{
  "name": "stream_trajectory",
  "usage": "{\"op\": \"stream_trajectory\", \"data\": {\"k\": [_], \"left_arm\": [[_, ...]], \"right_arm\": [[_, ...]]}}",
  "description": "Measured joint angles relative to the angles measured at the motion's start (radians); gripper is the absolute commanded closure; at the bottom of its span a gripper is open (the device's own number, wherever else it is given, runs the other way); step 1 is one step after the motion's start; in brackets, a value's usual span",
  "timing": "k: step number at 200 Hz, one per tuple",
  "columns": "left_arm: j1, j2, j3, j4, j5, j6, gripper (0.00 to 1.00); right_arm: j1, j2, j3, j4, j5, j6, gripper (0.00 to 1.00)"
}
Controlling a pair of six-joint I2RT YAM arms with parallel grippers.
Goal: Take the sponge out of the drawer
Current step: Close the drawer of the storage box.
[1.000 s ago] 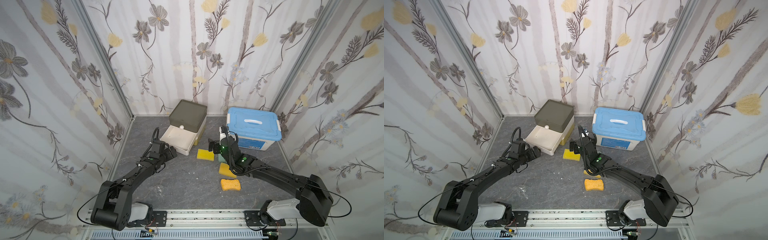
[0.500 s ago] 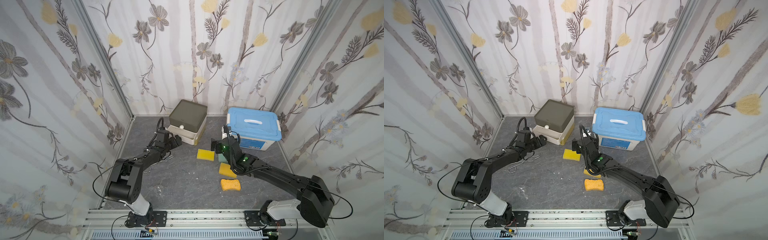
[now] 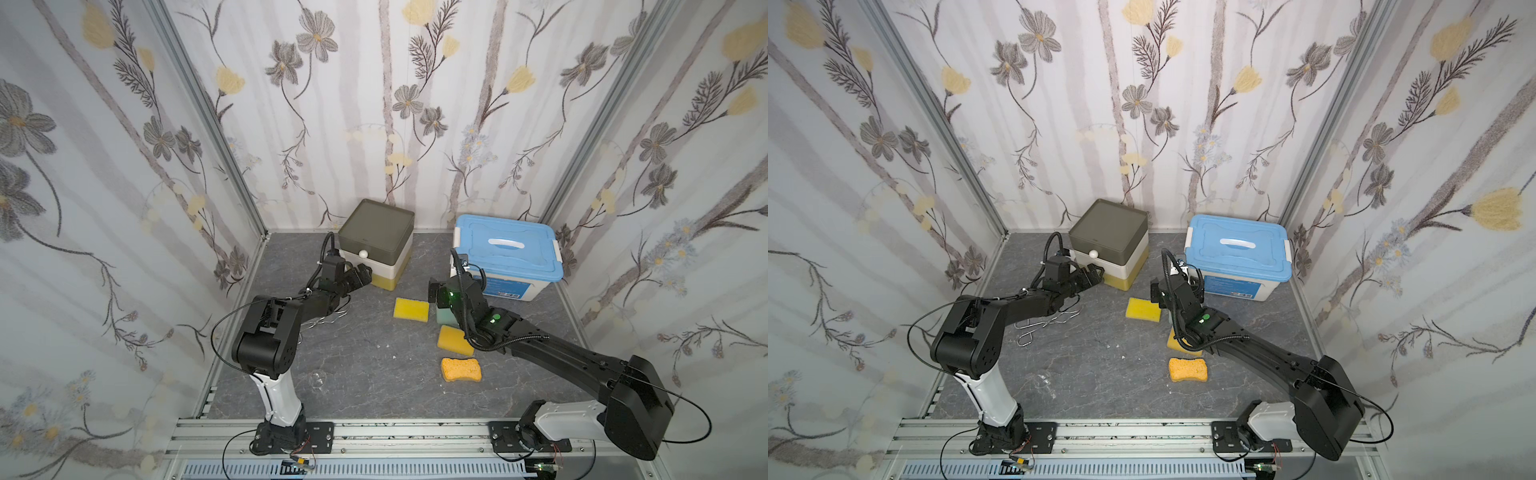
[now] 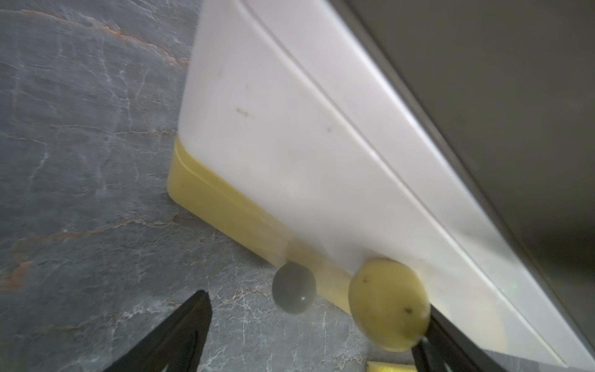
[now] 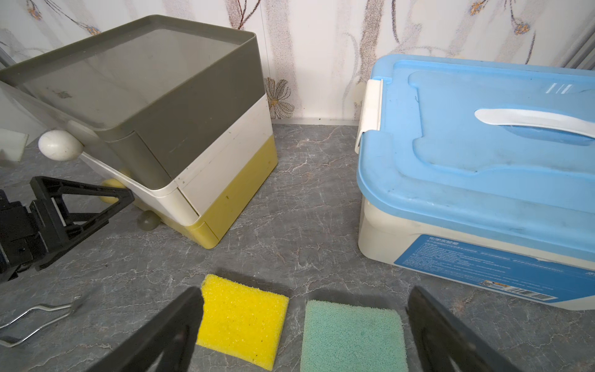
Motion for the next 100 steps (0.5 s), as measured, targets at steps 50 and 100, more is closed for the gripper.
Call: {"op": "stream_trajectory", "data": {"k": [50,100], "left_arm": [[-0.006,0.015,-0.002,0.018,-0.008,0.000,0.08],[-0.013,-0.003,-0.075,0.059,-0.018,0.009,0.18]], "right_arm": [[-0.002,0.013,0.008,-0.002,0.000,0.003,0.00],[-0.002,0.057,0.040,-0.004,0.000,0.003,0.00]]}}
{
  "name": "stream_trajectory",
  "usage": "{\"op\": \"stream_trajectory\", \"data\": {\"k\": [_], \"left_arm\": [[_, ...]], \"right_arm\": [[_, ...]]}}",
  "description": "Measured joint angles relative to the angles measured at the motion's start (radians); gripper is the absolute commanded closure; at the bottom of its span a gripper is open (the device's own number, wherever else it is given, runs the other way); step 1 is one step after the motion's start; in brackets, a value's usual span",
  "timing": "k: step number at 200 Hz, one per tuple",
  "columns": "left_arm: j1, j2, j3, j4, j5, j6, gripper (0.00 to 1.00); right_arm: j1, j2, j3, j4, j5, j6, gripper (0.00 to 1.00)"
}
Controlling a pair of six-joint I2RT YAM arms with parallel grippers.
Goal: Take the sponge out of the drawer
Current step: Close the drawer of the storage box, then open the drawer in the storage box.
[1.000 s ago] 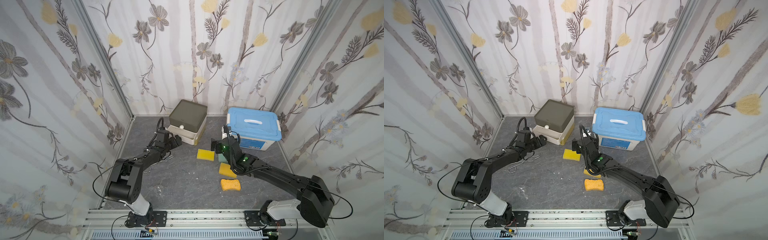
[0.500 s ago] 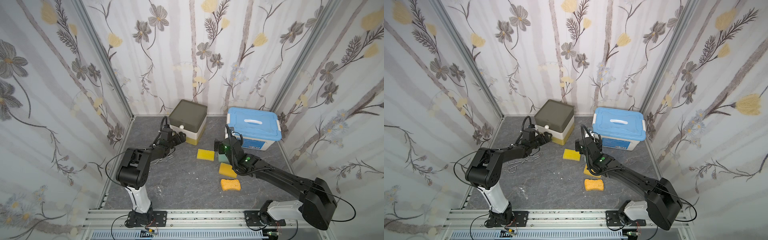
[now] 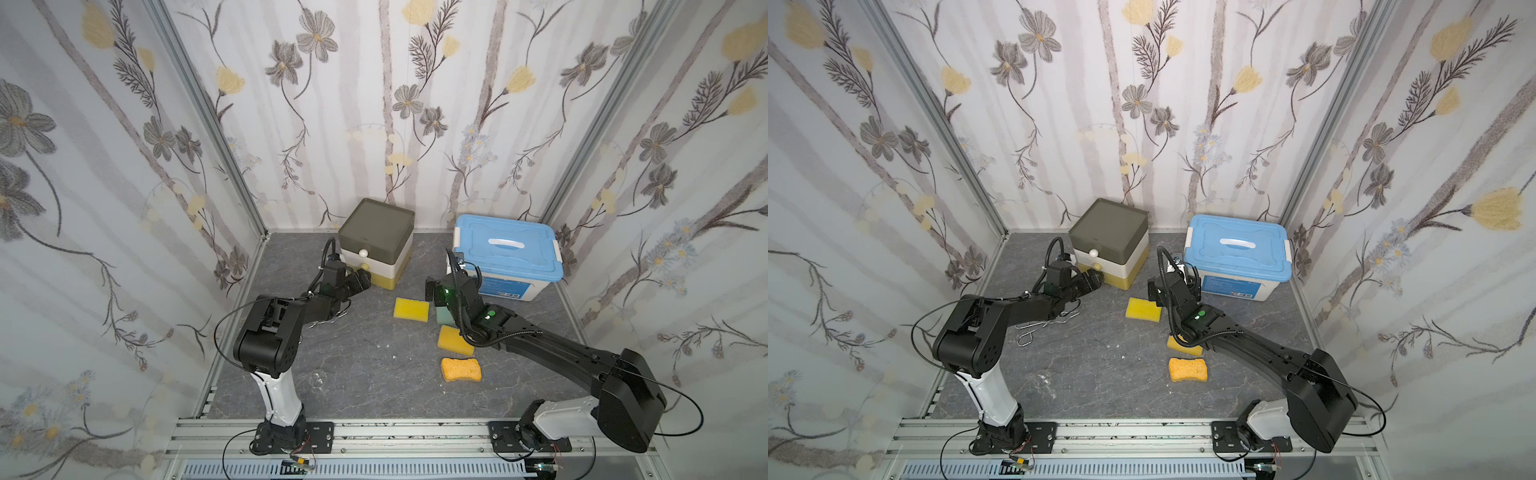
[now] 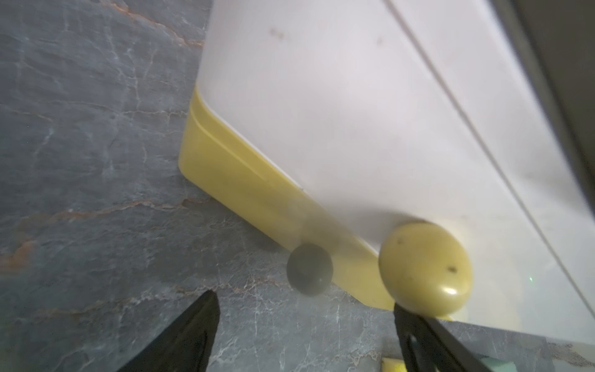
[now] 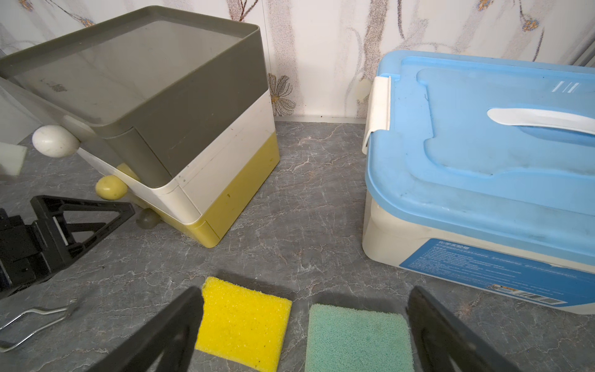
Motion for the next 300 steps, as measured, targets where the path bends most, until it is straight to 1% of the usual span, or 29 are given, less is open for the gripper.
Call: {"op": "stream_trajectory", "data": {"k": [21,51,69,102,118,130,171,218,276,300], "left_arm": [[-0.002,0.002,-0.008,0.005,0.003,0.003,0.23],[-0.002,0.037,0.018,0.030,0.018,0.008,0.32],[0.002,0.068,0.043,0.042,0.036,0.015,0.35],[0.005,0.107,0.056,0.064,0.072,0.024,0.36],[0.006,0.121,0.056,0.069,0.084,0.026,0.42],[0.006,0.129,0.056,0.078,0.094,0.027,0.45],[0.008,0.134,0.033,0.130,0.101,0.032,0.45],[0.024,0.162,0.048,0.158,0.113,0.037,0.48],[0.043,0.201,0.047,0.227,0.180,0.026,0.53],[0.046,0.215,0.047,0.251,0.213,0.015,0.57]], "right_arm": [[0.000,0.012,0.010,-0.003,0.000,0.000,0.00],[0.000,0.016,0.018,-0.008,0.000,0.000,0.00],[0.000,0.019,0.019,-0.014,0.000,0.000,0.00],[0.000,0.025,0.021,-0.033,0.016,0.000,0.00],[0.000,0.033,0.029,-0.033,0.023,-0.003,0.00],[0.000,0.041,0.037,-0.033,0.026,-0.004,0.00],[0.000,0.057,0.050,-0.037,0.034,-0.005,0.00],[0.000,0.092,0.068,-0.059,0.058,-0.015,0.00],[0.000,0.108,0.091,-0.081,0.106,-0.023,0.00],[0.000,0.117,0.098,-0.088,0.117,-0.023,0.00]]}}
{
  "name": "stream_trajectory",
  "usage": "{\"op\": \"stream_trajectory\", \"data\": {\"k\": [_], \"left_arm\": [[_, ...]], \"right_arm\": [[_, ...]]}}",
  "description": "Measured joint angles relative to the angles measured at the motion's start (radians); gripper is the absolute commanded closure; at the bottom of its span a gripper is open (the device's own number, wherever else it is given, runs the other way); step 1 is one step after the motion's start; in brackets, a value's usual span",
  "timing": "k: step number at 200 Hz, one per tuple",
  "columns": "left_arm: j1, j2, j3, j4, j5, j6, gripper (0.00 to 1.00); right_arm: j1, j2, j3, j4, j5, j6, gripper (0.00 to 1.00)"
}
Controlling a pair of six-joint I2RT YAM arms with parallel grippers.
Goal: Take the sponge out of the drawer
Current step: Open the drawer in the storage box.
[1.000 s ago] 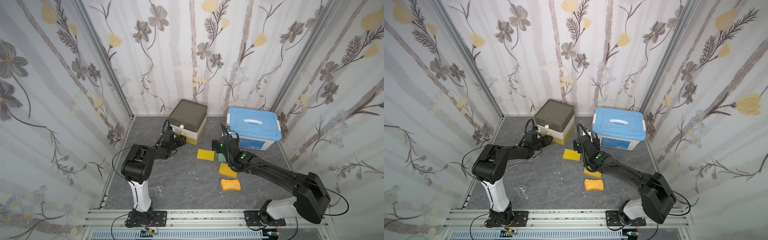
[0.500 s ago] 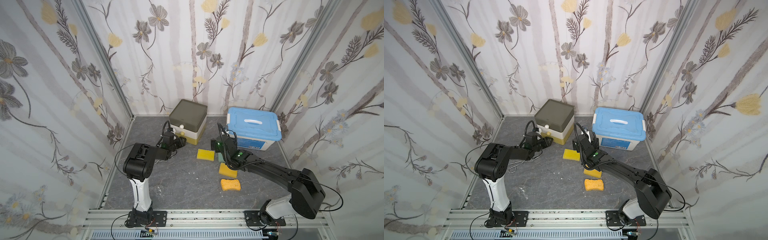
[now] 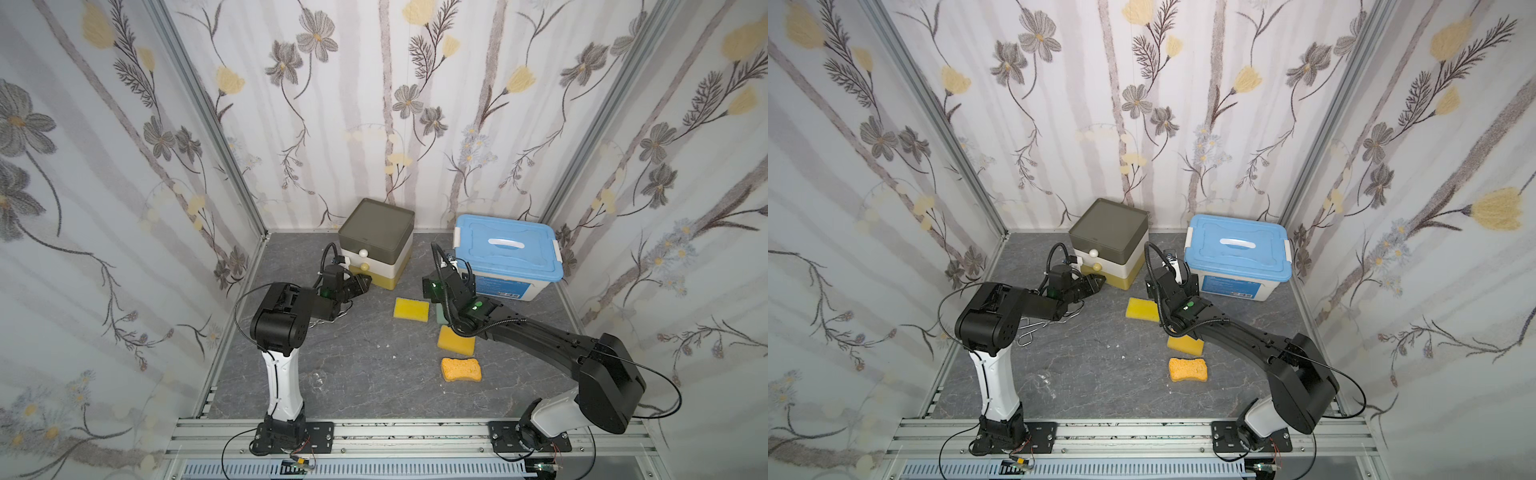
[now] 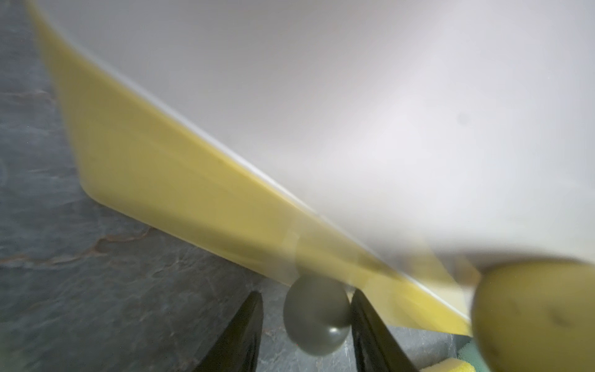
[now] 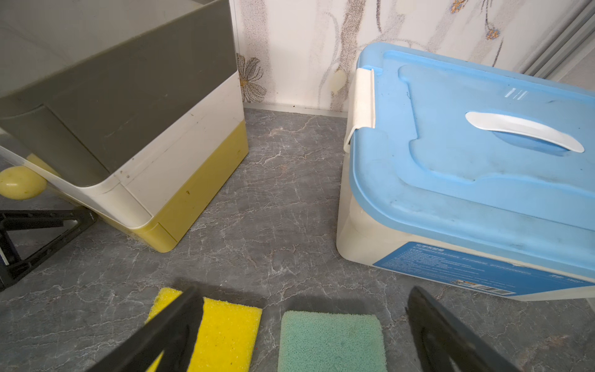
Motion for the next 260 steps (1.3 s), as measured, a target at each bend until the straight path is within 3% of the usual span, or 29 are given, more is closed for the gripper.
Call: {"op": "stream_trajectory", "data": {"k": [58,141,260], "left_arm": [[0.004,0.010,0.000,0.034,0.032,-0.015,0.68],[0.004,0.004,-0.019,0.051,0.030,-0.034,0.72],[0.005,-0.214,-0.185,-0.072,-0.023,-0.049,0.74]], "right_arm": [[0.000,0.014,0.016,-0.035,0.018,0.002,0.00],[0.000,0.020,0.019,-0.043,0.032,0.010,0.00],[0.002,0.066,0.053,-0.032,-0.031,-0.001,0.00]]}}
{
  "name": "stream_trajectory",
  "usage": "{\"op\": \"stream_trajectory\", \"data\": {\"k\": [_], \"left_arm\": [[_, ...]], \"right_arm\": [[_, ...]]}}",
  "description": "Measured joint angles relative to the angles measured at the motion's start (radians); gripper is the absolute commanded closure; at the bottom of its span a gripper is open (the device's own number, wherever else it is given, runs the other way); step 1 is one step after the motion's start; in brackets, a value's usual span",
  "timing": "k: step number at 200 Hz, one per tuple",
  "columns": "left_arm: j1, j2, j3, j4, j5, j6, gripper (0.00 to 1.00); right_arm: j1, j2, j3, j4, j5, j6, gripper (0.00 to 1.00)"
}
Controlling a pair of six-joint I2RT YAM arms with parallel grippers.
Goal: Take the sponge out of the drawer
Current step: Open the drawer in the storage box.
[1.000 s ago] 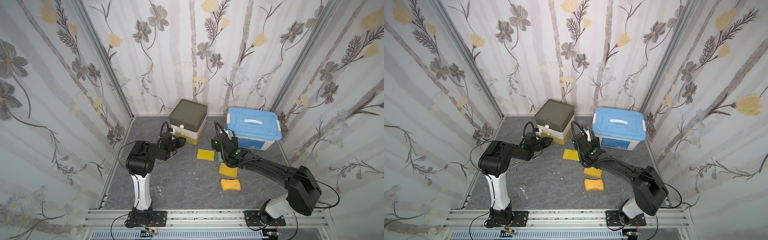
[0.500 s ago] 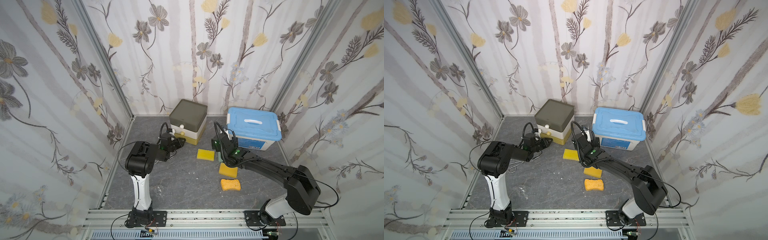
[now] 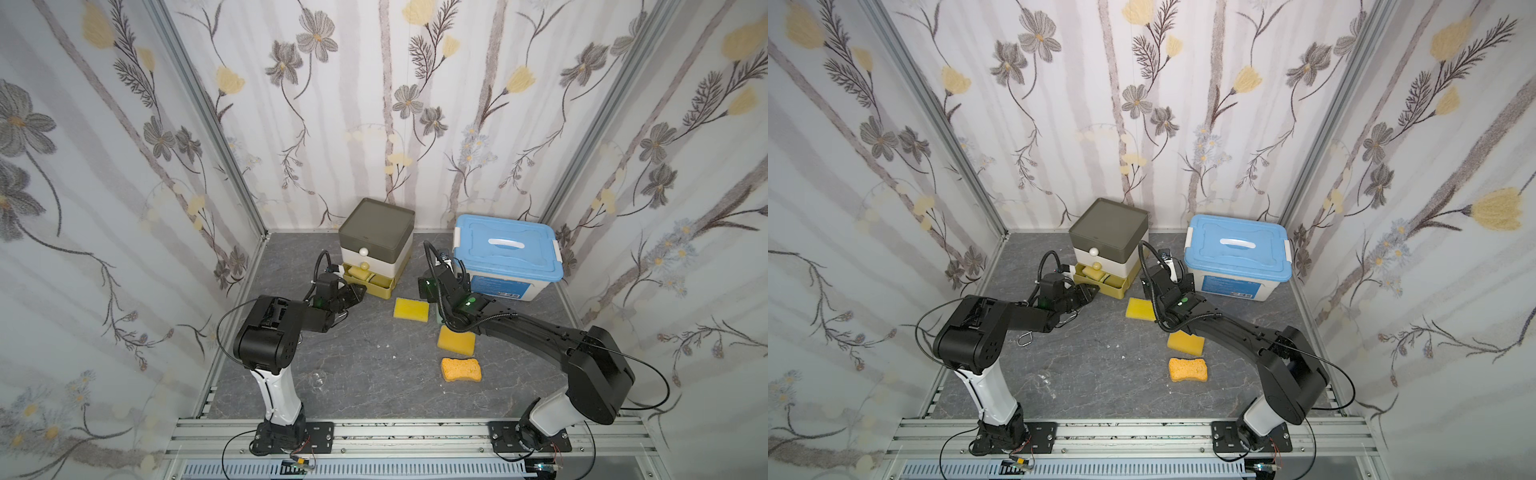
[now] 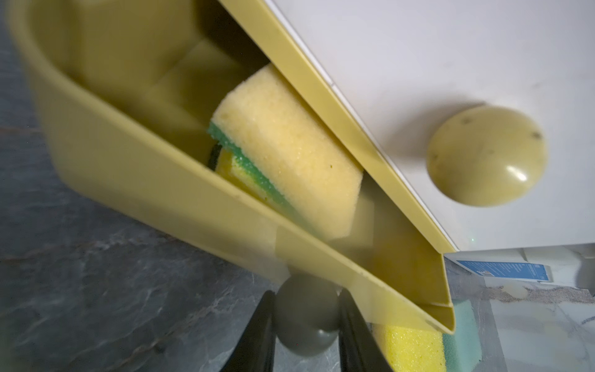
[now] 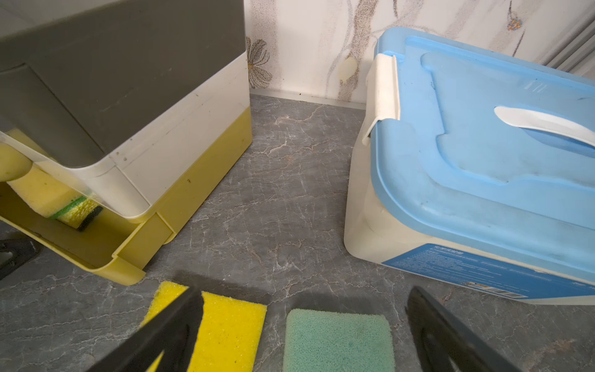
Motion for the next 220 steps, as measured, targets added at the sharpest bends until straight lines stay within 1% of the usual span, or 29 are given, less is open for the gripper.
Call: {"op": "stream_trajectory", "data": {"k": [53,101,136,182,220], "left_arm": [[-0.002,-0.108,-0.010,-0.156,-0.065,0.043,0.74],[-0.002,-0.135,-0.058,-0.216,-0.100,0.060,0.74],[-0.002,-0.130,-0.072,-0.201,-0.101,0.060,0.74],[-0.002,-0.125,-0.073,-0.190,-0.103,0.061,0.74],[-0.002,-0.132,-0.075,-0.193,-0.108,0.065,0.74]], "right_arm": [[0.009,0.010,0.004,0.002,-0.021,-0.007,0.00],[0.017,0.019,0.016,0.029,-0.049,-0.032,0.00],[0.027,0.055,0.042,0.071,-0.142,-0.061,0.00],[0.054,0.195,0.118,0.146,-0.304,-0.094,0.00],[0.052,0.294,0.194,0.178,-0.386,-0.104,0.00]]}}
